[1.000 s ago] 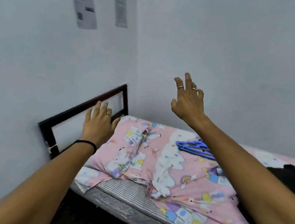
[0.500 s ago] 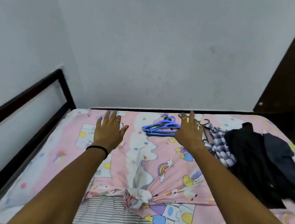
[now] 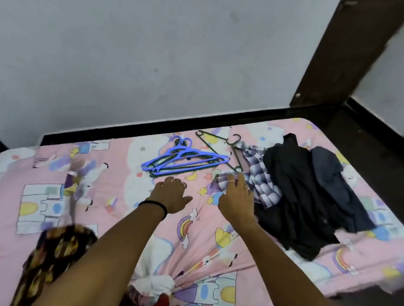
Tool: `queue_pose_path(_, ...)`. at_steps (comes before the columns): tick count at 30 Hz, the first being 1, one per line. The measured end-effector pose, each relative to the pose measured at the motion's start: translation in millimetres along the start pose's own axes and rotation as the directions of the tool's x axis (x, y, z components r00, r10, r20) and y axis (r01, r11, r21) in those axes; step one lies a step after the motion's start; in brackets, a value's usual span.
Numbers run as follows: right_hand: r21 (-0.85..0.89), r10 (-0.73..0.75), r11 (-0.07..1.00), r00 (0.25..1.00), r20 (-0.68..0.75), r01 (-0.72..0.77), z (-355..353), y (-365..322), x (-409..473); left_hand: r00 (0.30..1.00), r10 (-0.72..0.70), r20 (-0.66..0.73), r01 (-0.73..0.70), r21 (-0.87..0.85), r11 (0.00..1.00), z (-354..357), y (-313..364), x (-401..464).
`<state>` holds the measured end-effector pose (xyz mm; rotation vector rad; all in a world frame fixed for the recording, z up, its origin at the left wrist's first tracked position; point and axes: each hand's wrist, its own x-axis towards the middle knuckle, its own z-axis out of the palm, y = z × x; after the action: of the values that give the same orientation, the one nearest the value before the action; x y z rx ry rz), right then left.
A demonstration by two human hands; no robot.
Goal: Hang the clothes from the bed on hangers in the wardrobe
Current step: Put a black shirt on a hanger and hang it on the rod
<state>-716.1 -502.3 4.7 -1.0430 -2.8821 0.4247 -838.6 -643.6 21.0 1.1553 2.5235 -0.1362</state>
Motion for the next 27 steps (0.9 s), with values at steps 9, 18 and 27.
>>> queue_pose_path(9, 0.033, 0.189, 0.982, 0.981, -0.044, -0.188, -2.0, 38.2, 1.1, 0.955, 0.289, 0.066, -0.296, 0.147, 0.944, -11.5, 37.0, 62.5)
queue_pose_path(18, -0.010, 0.439, 0.897, 0.892, -0.113, -0.442, -20.6, 92.7, -10.1, 0.816, 0.574, 0.072, -0.578, 0.094, 0.811, -17.8, 104.6, 128.1)
queue_pose_path(27, -0.094, 0.587, 0.795, 0.800, -0.124, -0.599, 55.2, 158.2, 87.2, 0.682, 0.719, 0.135, -0.729, 0.202, 0.654, 42.0, 158.6, 281.3)
